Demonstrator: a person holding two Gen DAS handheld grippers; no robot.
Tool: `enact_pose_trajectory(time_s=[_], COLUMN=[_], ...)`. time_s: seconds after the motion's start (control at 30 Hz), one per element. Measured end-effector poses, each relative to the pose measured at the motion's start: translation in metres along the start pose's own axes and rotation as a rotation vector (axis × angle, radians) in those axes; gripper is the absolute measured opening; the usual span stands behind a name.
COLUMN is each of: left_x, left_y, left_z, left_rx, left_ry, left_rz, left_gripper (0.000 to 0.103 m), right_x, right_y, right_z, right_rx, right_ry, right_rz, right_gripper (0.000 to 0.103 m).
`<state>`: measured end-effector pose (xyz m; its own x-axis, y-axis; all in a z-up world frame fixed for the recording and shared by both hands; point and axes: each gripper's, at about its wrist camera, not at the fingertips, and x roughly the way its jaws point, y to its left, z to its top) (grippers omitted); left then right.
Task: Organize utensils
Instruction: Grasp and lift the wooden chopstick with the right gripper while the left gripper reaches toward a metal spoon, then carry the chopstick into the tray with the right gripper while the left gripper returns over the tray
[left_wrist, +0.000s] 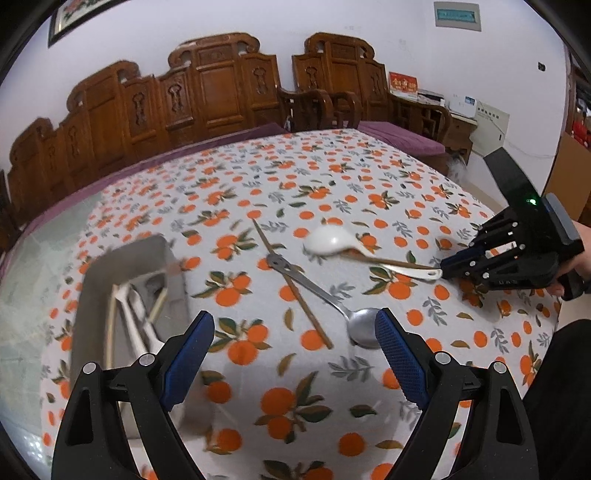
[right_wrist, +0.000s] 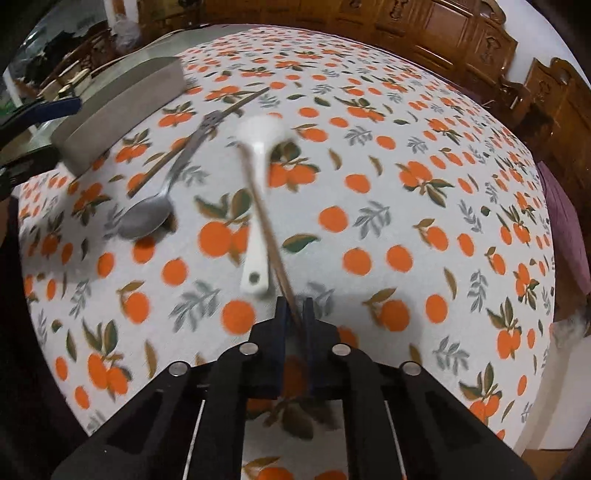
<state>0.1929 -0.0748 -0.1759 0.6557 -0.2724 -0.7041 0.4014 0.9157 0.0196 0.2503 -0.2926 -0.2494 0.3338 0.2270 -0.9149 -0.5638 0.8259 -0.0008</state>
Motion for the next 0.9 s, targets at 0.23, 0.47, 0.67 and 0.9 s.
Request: enact_pose_trajectory(time_s=[0.23,0.47,0.67,0.9], left_x=[0.023,0.043,0.060,0.076], left_y=[-0.017,-0.038,-0.058,-0.079], left_z=[-0.005,-0.005,-0.002,-0.004], left_rx=[-0.069,-0.060,-0.008,0.114], left_ry=[0.073,0.120,0.155,0.191], left_rz=[-0.064,-0.049,-0.032,0.046], left_gripper=[0.085,0.085,0.075,0.057], right_x=[-0.027,-0.052,-0.055,-0.061], right_y=[0.002,-0.002,-0.002,-0.003], right_z=[-0.021,-0.036,-0.038,-0.038], right_rx=[0.116,0.234,0.245,0.253], right_ry=[-0.097,-0.204,-0.218,-0.235], right_rz=[0.006,0.002,0.010,0.015], right_gripper=[0.006,0.006,0.006,0.006])
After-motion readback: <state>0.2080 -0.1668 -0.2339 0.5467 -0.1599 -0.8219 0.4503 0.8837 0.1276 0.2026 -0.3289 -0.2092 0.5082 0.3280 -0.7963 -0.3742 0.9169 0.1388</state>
